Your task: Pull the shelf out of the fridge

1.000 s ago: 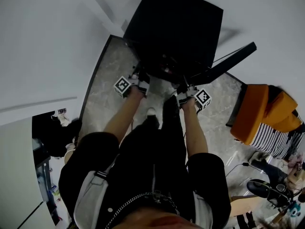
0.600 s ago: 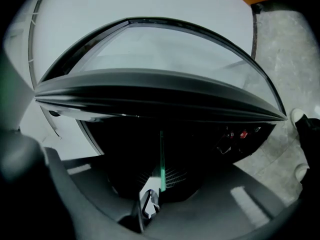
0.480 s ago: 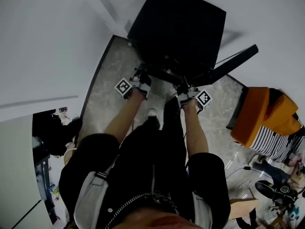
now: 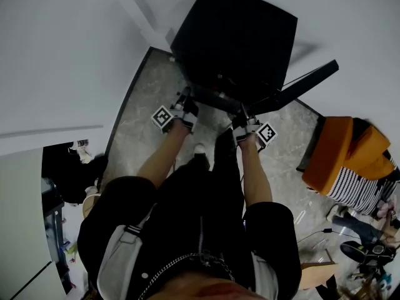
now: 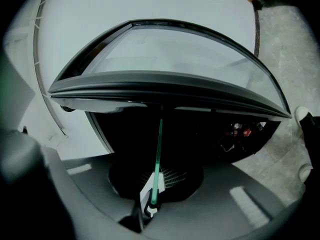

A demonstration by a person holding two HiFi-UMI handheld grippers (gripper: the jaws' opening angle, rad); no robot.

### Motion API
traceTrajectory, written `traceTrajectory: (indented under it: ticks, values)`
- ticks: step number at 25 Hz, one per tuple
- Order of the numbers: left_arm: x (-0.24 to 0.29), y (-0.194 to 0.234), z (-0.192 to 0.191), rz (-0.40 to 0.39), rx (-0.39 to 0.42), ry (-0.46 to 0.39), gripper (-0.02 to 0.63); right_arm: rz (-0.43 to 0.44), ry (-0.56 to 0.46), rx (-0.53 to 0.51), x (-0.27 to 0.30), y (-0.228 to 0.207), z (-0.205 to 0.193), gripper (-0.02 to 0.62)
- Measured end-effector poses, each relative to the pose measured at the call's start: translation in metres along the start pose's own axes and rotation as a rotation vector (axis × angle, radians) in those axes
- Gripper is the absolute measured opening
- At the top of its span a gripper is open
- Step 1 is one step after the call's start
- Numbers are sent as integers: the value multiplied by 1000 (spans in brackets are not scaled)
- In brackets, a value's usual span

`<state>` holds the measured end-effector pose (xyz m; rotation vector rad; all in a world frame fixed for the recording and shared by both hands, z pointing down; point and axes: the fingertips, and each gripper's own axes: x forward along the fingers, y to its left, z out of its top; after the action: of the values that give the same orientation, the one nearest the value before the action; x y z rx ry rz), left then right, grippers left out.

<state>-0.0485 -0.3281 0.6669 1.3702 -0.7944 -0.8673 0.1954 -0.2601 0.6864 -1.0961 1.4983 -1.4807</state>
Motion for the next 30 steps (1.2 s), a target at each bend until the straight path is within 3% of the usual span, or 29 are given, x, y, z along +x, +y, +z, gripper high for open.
traceTrajectory:
  ticks: [30]
  values:
    - [-50, -12, 0, -35, 19, 20, 23, 27, -18, -60, -37, 14, -36, 25]
